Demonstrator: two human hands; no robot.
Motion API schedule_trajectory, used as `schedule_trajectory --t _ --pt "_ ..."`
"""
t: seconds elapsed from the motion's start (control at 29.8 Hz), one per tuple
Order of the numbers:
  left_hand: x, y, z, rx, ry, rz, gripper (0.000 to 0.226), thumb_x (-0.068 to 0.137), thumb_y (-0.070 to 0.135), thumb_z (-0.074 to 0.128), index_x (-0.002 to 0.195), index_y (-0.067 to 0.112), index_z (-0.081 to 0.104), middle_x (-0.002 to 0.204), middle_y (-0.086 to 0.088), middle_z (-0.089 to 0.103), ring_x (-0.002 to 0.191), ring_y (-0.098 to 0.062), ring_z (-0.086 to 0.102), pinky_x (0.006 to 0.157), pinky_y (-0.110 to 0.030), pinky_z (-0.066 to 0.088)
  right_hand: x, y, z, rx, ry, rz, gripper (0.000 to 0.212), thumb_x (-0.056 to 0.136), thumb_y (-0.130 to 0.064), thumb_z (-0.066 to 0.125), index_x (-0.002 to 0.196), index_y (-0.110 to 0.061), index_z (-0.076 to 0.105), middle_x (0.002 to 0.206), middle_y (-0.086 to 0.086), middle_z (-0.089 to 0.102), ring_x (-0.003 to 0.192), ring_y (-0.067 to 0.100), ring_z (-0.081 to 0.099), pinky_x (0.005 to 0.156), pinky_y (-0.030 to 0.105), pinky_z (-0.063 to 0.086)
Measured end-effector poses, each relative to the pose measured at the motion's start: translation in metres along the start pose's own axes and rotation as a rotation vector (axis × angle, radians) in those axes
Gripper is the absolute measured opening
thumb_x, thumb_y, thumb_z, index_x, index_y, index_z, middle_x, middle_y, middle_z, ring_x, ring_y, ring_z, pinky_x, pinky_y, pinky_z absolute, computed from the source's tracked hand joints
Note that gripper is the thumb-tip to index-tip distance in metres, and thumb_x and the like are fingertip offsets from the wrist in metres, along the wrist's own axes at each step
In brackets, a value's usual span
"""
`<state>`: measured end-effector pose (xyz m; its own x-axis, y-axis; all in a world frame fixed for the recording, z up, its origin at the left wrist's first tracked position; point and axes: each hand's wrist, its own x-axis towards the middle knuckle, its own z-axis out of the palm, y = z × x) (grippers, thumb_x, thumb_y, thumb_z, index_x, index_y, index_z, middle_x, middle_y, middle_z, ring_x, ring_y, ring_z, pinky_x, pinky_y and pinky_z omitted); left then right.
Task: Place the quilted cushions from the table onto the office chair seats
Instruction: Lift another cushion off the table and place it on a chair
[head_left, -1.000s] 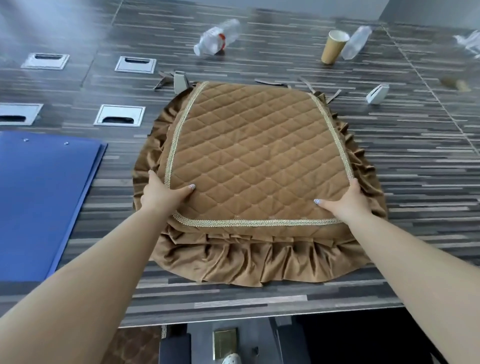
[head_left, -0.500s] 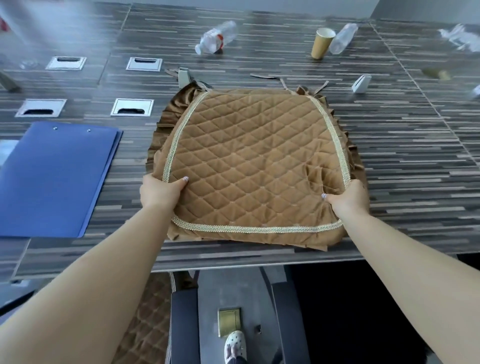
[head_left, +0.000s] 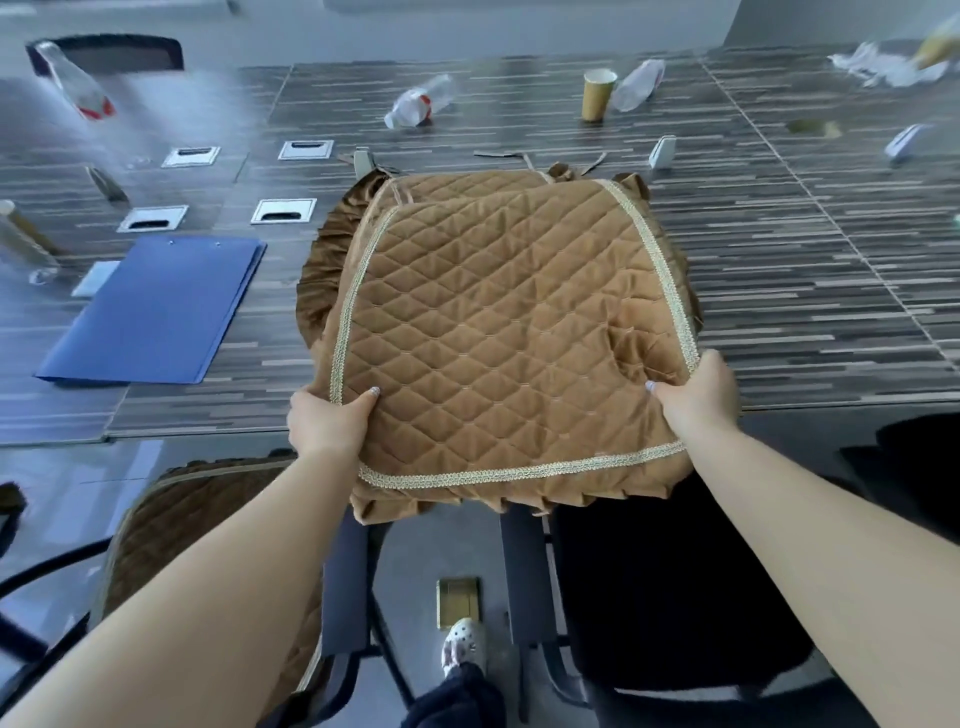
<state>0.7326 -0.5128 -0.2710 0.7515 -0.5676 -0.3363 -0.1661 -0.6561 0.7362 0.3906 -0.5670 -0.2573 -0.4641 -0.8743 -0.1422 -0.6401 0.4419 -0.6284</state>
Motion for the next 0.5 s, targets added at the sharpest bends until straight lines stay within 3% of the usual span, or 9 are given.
schedule_trajectory --t 0.1,0.3,0.5 --pt "-0.048 -0.006 0.0 0.006 0.028 -0.005 0.079 0.067 0.04 0.082 0.126 0.003 0.045 0.129 -0.018 0.053 0.12 -0.037 0.052 0.101 -0.049 0.044 -0.009 0.03 -0.027 0.037 0.017 -0.039 0.034 0.08 -0.014 0.074 0.099 -0.004 0.047 0.112 0.02 0.054 0.092 0.032 0.052 0.072 0.037 0.039" --pt "-0.189 -0.034 -0.005 -0.017 0.103 -0.007 0.082 0.065 0.044 0.081 0.129 0.007 0.047 0.129 -0.016 0.056 0.12 -0.038 0.053 0.1 -0.049 0.045 -0.046 0.101 -0.125 0.071 0.033 -0.137 0.034 0.079 -0.015 0.075 0.099 -0.005 0.049 0.114 0.02 0.055 0.104 0.038 0.055 0.084 0.047 0.048" --pt "-0.282 -0.03 0.006 0.055 0.067 -0.079 0.081 0.076 0.043 0.074 0.138 0.007 0.036 0.14 -0.02 0.04 0.132 -0.039 0.036 0.106 -0.048 0.034 -0.055 0.14 -0.2 0.122 0.038 -0.208 0.031 0.083 -0.015 0.069 0.102 -0.006 0.046 0.109 0.016 0.053 0.096 0.036 0.055 0.078 0.049 0.05"
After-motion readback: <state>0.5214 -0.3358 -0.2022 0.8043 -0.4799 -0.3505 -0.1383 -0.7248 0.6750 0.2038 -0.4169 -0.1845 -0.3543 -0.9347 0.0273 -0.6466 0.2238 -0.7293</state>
